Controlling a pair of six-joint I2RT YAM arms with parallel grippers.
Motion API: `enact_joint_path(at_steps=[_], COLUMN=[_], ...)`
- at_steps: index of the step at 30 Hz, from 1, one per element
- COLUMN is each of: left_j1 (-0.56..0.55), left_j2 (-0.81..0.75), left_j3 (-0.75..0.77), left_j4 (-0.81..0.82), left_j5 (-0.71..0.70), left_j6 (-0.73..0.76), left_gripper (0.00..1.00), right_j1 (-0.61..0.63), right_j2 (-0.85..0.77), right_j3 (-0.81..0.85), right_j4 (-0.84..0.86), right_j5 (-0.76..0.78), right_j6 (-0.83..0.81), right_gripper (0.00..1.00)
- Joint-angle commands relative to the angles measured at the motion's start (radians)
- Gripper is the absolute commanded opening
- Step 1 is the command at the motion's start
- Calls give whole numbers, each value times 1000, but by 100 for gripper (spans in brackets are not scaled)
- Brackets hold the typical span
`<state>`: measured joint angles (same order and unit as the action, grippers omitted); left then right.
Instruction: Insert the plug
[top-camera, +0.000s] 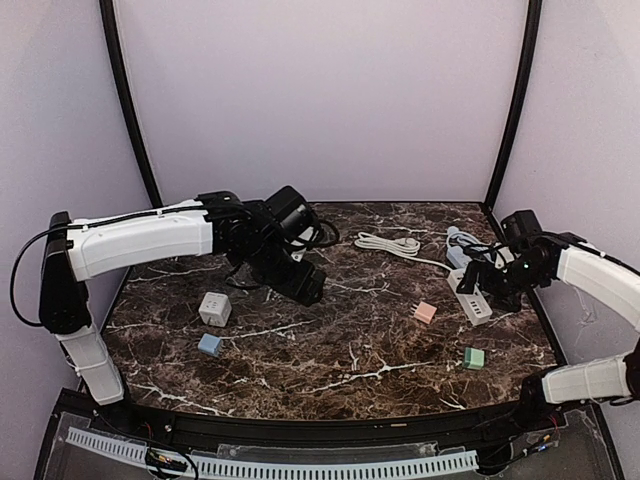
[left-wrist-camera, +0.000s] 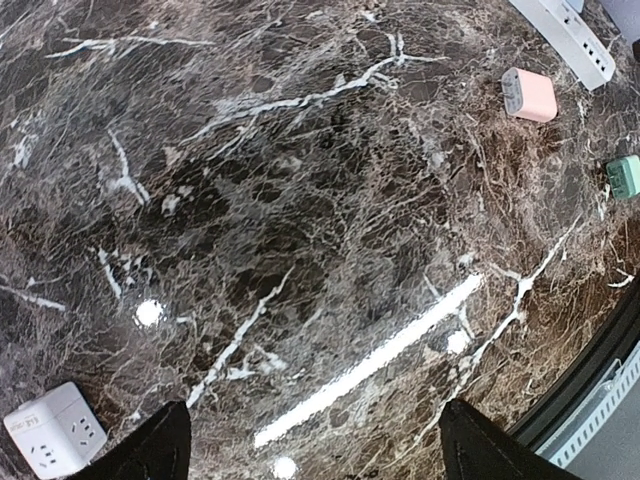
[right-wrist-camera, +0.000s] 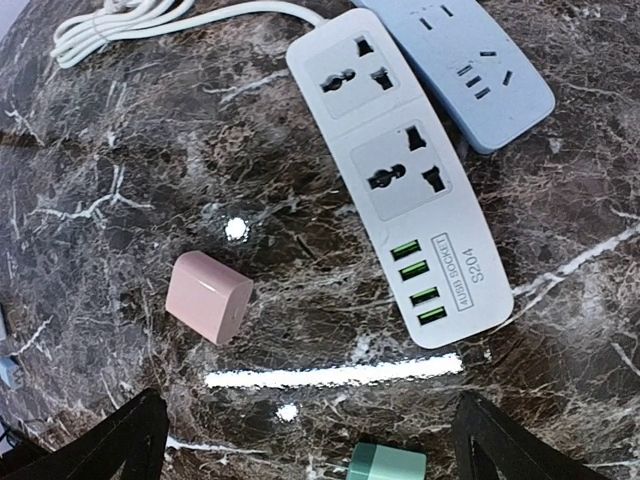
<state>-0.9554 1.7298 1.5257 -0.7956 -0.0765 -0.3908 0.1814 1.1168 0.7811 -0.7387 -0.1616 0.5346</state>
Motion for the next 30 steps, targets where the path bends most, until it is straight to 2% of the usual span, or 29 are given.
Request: enact_joint_path(at_steps=[1, 10, 17, 24, 27, 30], left_j1=[-45, -86, -95, -96, -97, -97], left_j2=[68, 54, -39, -68, -63, -52], left_j3=[108, 92, -7, -29, -25, -17], left_j4=[-49, -108, -119, -137, -140, -141], left_j5=[-46, -103, -148, -181, -186, -186], left_j6=[20, -69, -175, -195, -192, -187], left_gripper=[87, 84, 84, 83, 83, 83], right_j1=[-5, -15, -50, -60, -59, -59], right_j2=[69, 315, 483, 541, 550, 551], right_j3=[68, 162, 233, 244, 247, 243], right_j4=[-17, -7, 19, 42, 42, 48], right_j5=[123, 278, 238, 166, 168, 153], right_j6=[-12, -134, -192, -209, -210, -218], right_gripper=[99, 99, 99, 98, 95, 86])
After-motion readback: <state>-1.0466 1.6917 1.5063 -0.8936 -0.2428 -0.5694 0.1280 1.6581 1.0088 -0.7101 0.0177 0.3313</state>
